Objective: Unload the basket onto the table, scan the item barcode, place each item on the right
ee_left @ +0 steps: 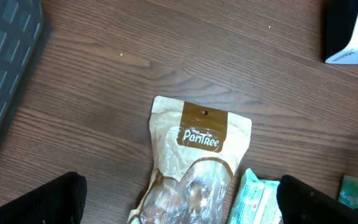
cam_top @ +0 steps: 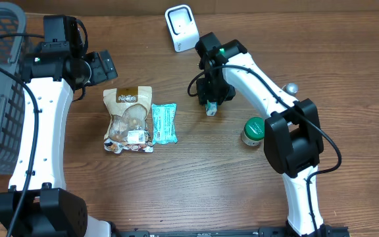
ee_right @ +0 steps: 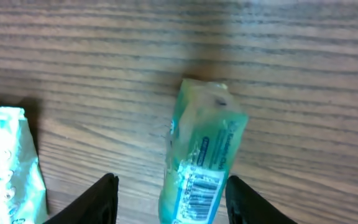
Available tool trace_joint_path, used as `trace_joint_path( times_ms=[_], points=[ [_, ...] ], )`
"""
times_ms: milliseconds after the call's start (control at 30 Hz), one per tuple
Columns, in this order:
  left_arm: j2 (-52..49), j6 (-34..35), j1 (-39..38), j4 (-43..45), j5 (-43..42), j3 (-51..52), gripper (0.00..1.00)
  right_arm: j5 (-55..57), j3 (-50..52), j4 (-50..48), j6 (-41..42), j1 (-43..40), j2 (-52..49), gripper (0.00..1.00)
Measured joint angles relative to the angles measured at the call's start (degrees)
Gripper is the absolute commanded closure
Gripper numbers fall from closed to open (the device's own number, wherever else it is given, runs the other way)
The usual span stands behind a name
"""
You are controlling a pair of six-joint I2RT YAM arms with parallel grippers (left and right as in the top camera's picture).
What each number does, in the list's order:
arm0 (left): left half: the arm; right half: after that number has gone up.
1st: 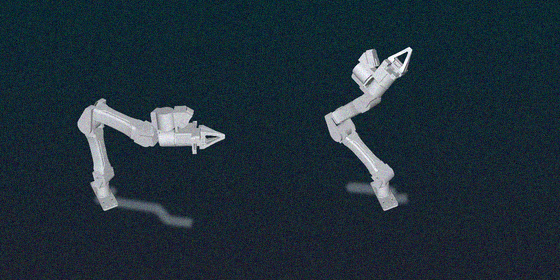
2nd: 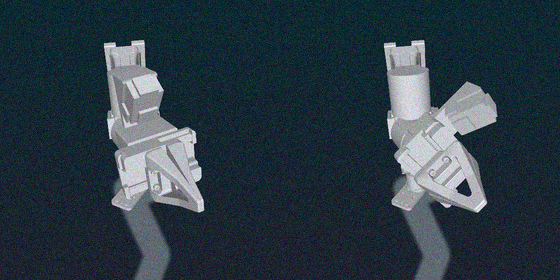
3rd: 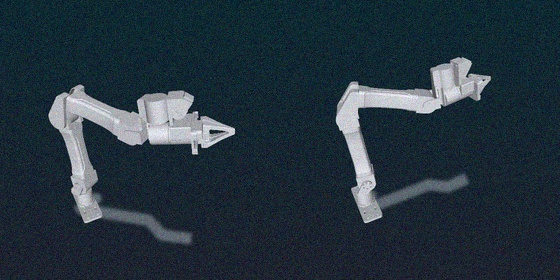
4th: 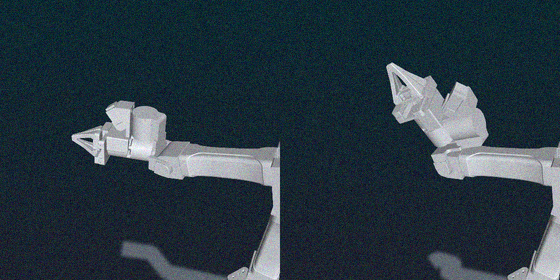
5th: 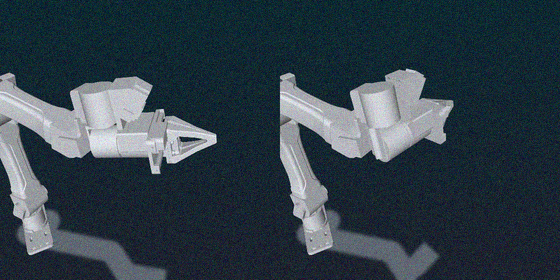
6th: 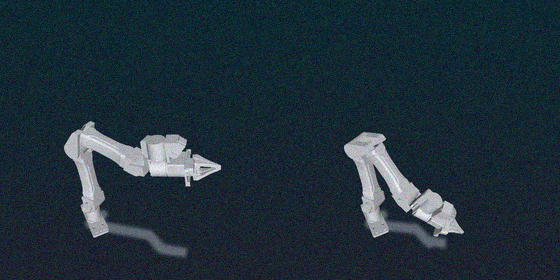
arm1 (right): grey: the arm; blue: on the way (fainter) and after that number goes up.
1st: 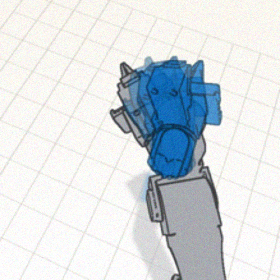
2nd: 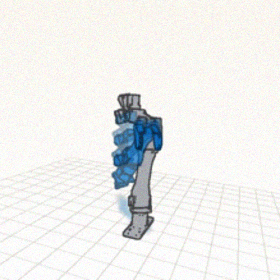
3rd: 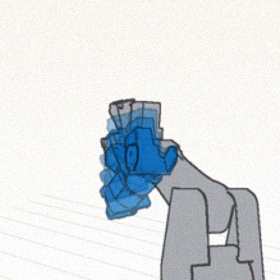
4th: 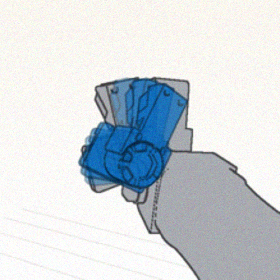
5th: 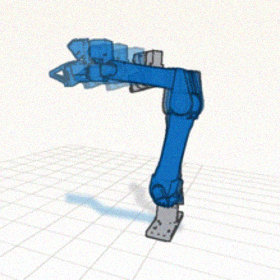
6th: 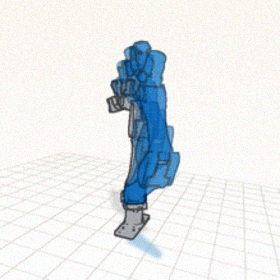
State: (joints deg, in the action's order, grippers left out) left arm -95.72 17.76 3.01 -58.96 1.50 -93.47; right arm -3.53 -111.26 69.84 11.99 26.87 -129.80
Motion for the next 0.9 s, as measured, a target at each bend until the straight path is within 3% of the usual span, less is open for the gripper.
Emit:
trace_joint_path(
  times_ms=[300,567,633,700,767,833,900],
  points=[
    [0.0,0.0,0.0,0.0,0.0,0.0,0.01,1.4,0.0,-8.4,5.0,-2.1,0.0,0.43],
    [0.0,0.0,0.0,0.0,0.0,0.0,0.00,4.2,0.0,-3.9,8.3,-7.1,0.0,0.48],
    [0.0,0.0,0.0,0.0,0.0,0.0,0.00,4.4,0.0,-2.4,8.6,-7.4,0.0,0.52],
    [0.0,0.0,0.0,0.0,0.0,0.0,0.00,4.4,0.0,-0.9,8.8,-7.7,0.0,0.64],
    [0.0,0.0,0.0,0.0,0.0,0.0,0.00,4.4,0.0,0.6,8.7,-7.7,0.0,0.86],
    [0.0,0.0,0.0,0.0,0.0,0.0,0.00,4.4,0.0,1.4,9.2,-7.7,0.0,0.96],
    [0.0,0.0,0.0,0.0,0.0,0.0,0.00,4.4,0.0,2.6,9.0,-7.6,0.0,0.96]
  ],
)
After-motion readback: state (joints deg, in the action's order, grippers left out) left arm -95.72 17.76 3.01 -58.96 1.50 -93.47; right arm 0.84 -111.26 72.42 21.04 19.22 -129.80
